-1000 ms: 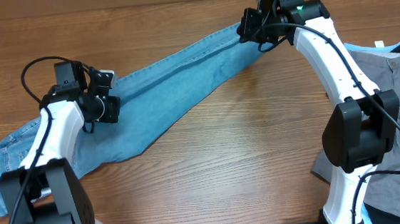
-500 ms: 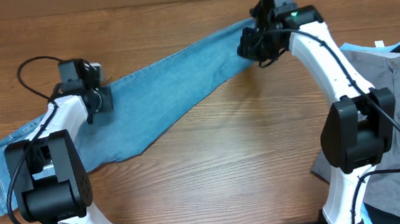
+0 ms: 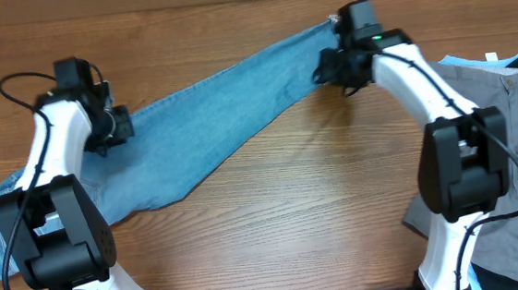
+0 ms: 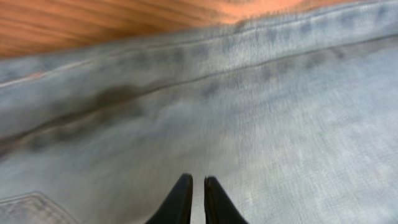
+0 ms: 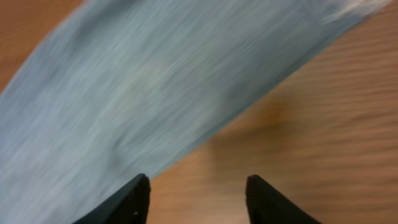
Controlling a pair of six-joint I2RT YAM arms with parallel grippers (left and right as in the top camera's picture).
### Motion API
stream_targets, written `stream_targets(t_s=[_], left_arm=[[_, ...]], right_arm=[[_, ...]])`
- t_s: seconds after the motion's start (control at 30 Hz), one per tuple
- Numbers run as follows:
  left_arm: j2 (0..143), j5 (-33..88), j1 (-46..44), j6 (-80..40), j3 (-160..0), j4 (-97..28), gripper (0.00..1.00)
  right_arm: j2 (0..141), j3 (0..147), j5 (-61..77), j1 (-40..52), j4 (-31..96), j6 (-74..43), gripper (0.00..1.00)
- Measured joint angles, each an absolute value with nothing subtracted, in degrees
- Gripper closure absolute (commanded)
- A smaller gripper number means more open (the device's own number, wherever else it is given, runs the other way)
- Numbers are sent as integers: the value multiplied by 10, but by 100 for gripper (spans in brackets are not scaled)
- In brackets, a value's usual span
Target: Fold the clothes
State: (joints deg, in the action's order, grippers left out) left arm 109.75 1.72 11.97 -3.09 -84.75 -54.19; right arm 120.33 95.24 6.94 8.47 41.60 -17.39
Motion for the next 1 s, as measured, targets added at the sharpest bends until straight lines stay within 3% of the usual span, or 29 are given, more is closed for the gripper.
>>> stream_targets(t_s=[0.3, 0.57, 1.0], left_arm=[[1098, 27, 122, -31, -989, -729, 79], [1097, 35, 130, -42, -1006, -836, 81], [1097, 36, 183, -46, -1007, -892, 79]], right_arm=[[1226, 952, 103, -24, 337, -173, 39], [1299, 954, 133, -17, 295, -165, 33], [1318, 955, 147, -13, 218, -165, 34]])
